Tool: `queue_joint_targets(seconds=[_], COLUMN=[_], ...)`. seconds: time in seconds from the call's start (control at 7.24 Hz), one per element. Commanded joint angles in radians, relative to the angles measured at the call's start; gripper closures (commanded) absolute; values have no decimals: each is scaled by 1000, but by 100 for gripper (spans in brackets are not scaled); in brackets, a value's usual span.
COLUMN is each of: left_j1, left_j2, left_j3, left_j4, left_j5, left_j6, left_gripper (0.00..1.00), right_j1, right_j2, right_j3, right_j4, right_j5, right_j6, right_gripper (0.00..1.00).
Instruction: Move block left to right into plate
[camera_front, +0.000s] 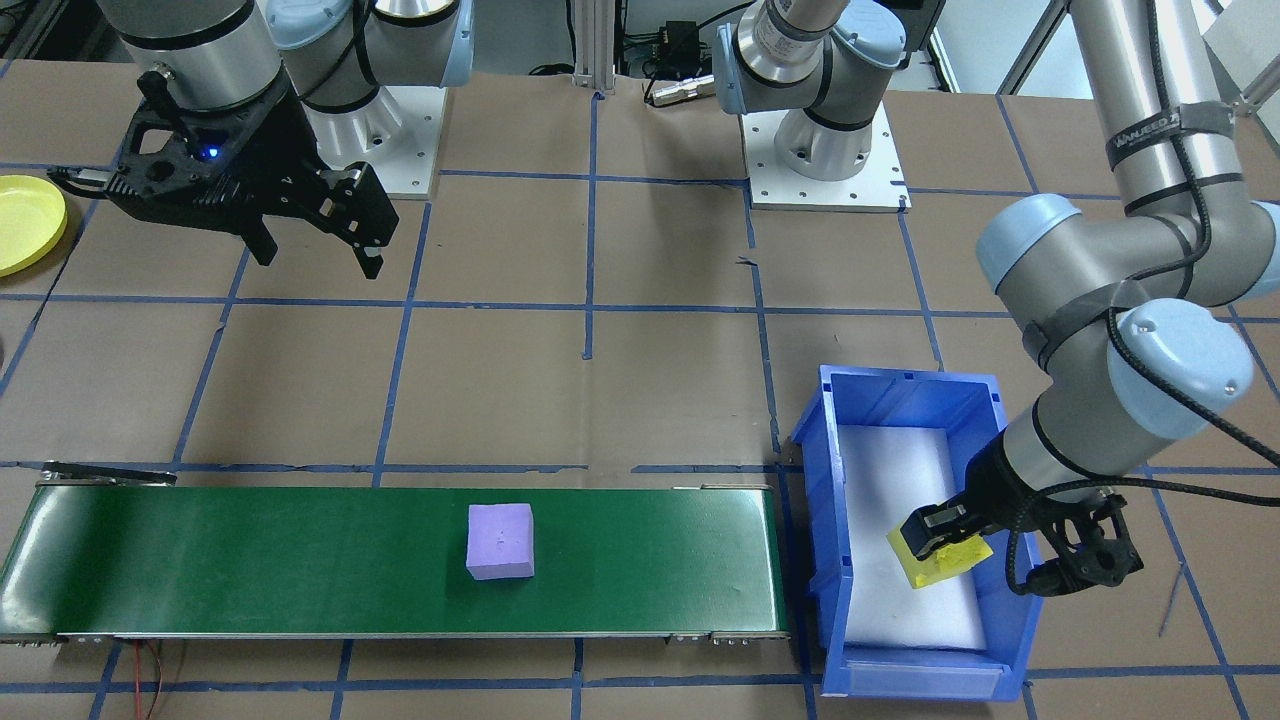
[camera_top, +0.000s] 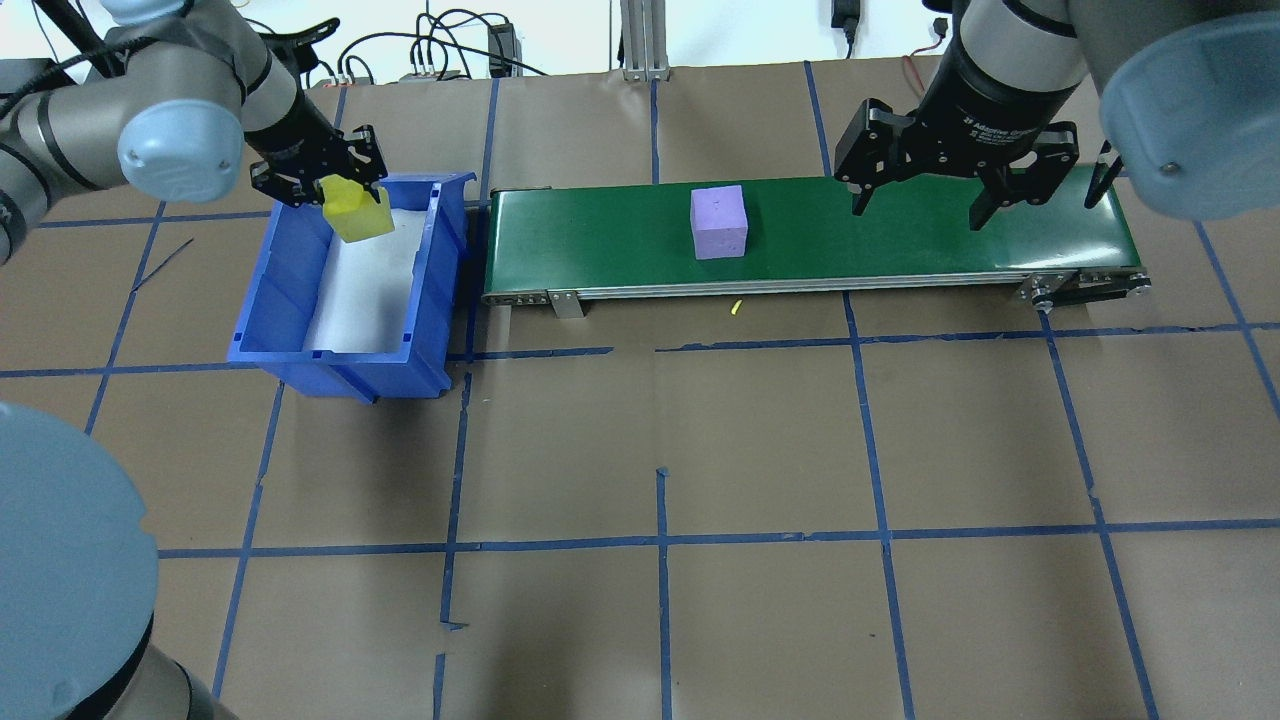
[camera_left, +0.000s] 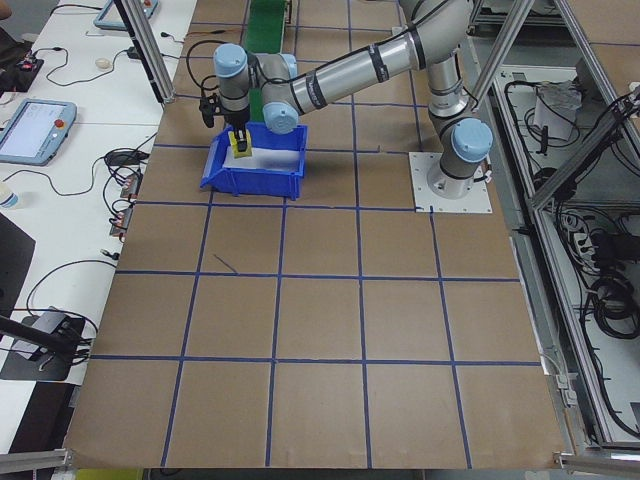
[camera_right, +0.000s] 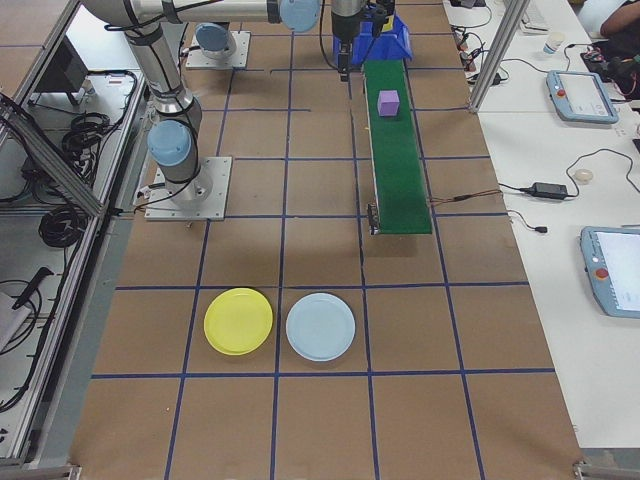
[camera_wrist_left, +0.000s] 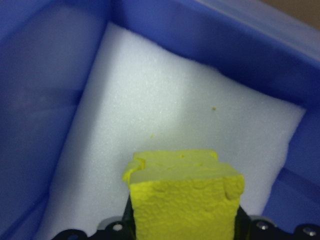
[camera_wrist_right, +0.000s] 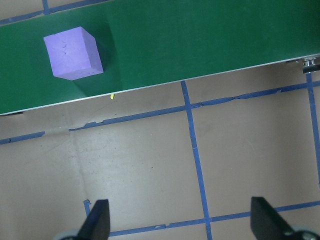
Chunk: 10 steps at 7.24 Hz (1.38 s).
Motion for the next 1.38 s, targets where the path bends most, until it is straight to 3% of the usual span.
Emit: queue_joint_targets(seconds=[0.0,0.55,0.69,0.83,0.97,1.1,1.24], left_j1=[-116,-305,-314,-314,-314,-314,-314], left_j2=[17,-44,-64,-95,-95,-95,-93], left_j3=[105,98,61,12,-6,-6,-13], left_j4=[-128,-100,-68,79,85,85,84], left_j5=[3,12,12,14,17,11,5], left_j6=[-76,-68,-58,27,60,25,17], left_gripper=[69,69,69,69,67,50,12], right_j1=[0,0,2,2,0,0,0], right_j2=[0,0,0,0,0,0,0], right_j3=[0,0,0,0,0,0,0], right_j4=[-1,0,-1,0,2,2,2], right_j5=[0,0,2,0,0,0,-2], right_j6=[0,0,0,0,0,0,1], right_gripper=[0,0,0,0,0,0,0])
